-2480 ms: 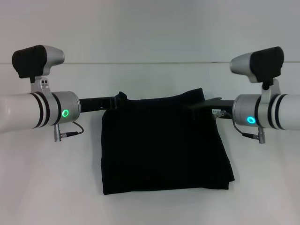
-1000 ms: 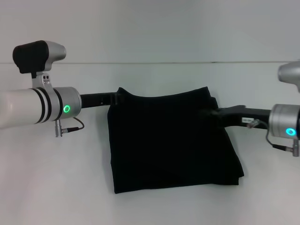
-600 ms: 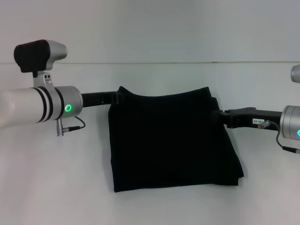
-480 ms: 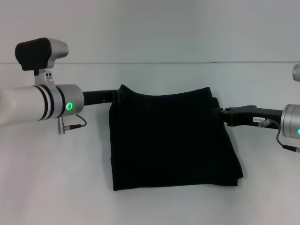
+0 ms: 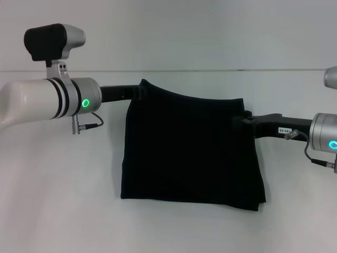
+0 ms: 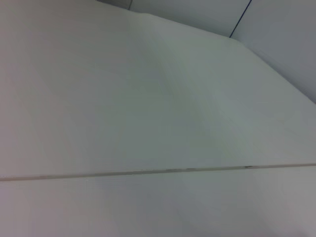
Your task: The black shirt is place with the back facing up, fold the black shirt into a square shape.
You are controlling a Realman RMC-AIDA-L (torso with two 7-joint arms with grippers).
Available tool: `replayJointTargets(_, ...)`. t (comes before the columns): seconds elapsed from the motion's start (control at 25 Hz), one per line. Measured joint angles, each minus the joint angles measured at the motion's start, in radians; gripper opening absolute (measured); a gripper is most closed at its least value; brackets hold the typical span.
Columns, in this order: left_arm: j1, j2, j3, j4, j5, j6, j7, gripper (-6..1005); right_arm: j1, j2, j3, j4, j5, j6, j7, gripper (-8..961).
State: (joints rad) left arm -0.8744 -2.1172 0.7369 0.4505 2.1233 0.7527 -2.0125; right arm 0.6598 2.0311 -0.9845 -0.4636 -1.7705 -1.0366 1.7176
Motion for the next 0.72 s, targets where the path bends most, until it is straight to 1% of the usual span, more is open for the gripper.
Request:
replayJointTargets(0.24, -0.002, -0.004, 0.021, -0.001, 0.001, -0.025, 0.0, 53, 0.002, 0.001, 0.0, 0.0, 0.0, 0.005, -0.001, 3)
replayJointTargets(0.48, 0.004, -0.007, 0.024, -0.001, 0.0, -0.038, 0.051, 54, 0.008, 0.001, 0.015, 0.0, 0.003, 0.007, -0.012, 3)
replayJointTargets(0.52, 0.005, -0.006, 0.026, 0.0, 0.001, -0.042, 0.053, 54, 0.009, 0.001, 0.018, 0.0, 0.003, 0.007, -0.019, 28)
replayJointTargets(0.64, 0.014, 0.003, 0.035, 0.012, 0.002, -0.044, 0.053, 156, 0.012, 0.001, 0.043, -0.005, 0.004, 0.007, -0.033, 104)
replayJointTargets(0.72, 0.039, 0.01, 0.044, 0.048, 0.002, -0.029, 0.049, 225, 0.01, 0.001, 0.072, -0.019, 0.004, 0.003, -0.037, 155)
